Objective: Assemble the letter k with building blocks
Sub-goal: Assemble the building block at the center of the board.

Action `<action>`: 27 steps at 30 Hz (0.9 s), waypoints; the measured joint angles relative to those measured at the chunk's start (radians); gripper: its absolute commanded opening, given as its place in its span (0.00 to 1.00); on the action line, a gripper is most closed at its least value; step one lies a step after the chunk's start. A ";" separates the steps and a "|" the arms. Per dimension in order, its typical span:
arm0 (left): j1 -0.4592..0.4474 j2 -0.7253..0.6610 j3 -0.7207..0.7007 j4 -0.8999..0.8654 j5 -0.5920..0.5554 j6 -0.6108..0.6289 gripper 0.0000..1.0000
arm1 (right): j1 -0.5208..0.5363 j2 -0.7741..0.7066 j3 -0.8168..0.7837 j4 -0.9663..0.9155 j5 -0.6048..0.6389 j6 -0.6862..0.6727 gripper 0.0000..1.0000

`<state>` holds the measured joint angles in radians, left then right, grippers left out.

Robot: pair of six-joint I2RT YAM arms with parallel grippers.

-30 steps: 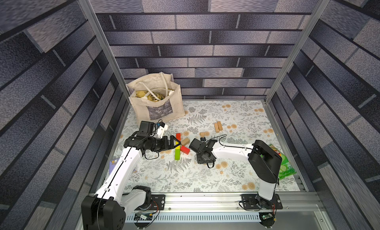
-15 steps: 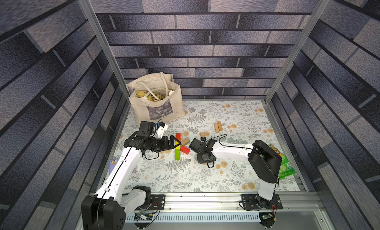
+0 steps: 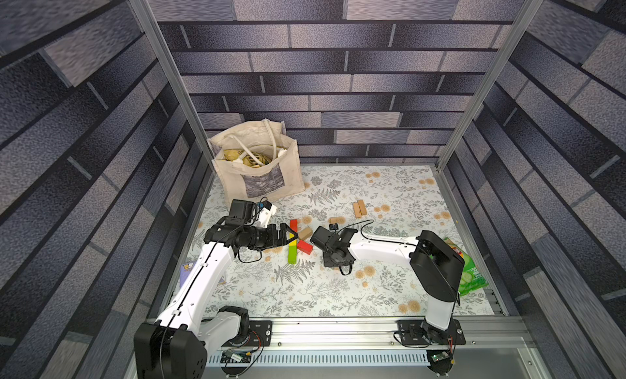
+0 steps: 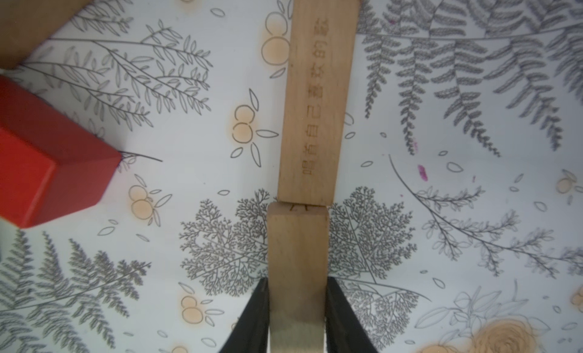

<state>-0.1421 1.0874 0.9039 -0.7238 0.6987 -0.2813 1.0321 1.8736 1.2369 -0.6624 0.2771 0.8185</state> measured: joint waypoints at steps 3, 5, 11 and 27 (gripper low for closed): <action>0.000 0.000 0.000 0.000 0.000 0.000 1.00 | 0.000 0.000 0.000 -0.005 0.006 0.001 0.31; 0.000 0.000 0.000 0.000 0.000 0.000 1.00 | 0.000 0.000 0.000 -0.008 0.008 0.003 0.31; 0.000 0.000 0.000 0.000 0.000 0.000 1.00 | 0.000 0.000 0.000 -0.014 0.010 0.004 0.33; 0.000 0.000 0.000 0.000 0.000 0.000 1.00 | 0.000 0.000 0.003 -0.014 0.011 0.003 0.34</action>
<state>-0.1421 1.0870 0.9039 -0.7238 0.6987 -0.2813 1.0321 1.8732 1.2396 -0.6765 0.2878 0.8219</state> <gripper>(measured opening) 0.997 0.323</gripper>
